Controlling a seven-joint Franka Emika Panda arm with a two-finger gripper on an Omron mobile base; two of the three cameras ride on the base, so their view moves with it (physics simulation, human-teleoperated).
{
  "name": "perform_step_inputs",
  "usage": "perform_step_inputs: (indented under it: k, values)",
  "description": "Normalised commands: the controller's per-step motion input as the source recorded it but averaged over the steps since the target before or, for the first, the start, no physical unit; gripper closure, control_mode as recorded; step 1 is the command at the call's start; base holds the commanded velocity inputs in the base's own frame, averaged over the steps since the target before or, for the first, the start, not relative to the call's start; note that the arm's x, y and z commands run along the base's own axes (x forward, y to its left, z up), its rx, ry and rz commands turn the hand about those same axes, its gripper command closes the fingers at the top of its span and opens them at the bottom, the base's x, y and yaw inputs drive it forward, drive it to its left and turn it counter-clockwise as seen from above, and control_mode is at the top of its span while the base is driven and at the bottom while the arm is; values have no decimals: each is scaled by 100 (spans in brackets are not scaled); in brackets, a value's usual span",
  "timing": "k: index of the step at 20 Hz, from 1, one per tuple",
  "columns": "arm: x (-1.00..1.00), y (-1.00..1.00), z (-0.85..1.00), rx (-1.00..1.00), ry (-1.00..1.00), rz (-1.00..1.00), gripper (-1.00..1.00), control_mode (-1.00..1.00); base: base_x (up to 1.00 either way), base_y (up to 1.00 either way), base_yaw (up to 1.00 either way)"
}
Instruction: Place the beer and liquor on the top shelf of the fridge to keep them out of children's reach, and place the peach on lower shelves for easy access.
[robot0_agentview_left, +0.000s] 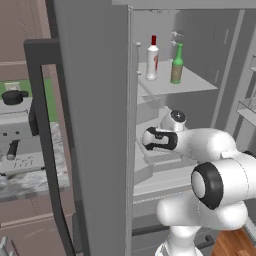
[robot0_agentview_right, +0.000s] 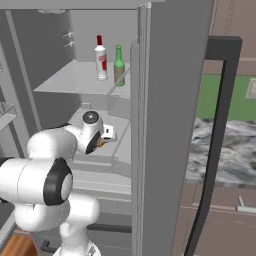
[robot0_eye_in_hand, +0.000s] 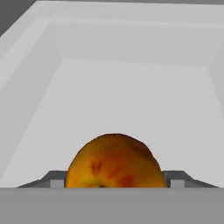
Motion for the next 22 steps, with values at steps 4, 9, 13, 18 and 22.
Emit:
perform_step_inputs:
  k: [4,9,13,18,22]
  values:
    - [61,0,-14,0,0,0,100,-100,0,0,0]
    - [57,0,-23,0,0,0,100,-100,0,0,0]
    - [53,0,-26,0,0,0,-100,-100,0,0,0]
    - [39,0,-23,0,0,0,-100,-100,0,0,0]
    - [1,0,-16,0,-3,0,-100,-100,0,0,0]
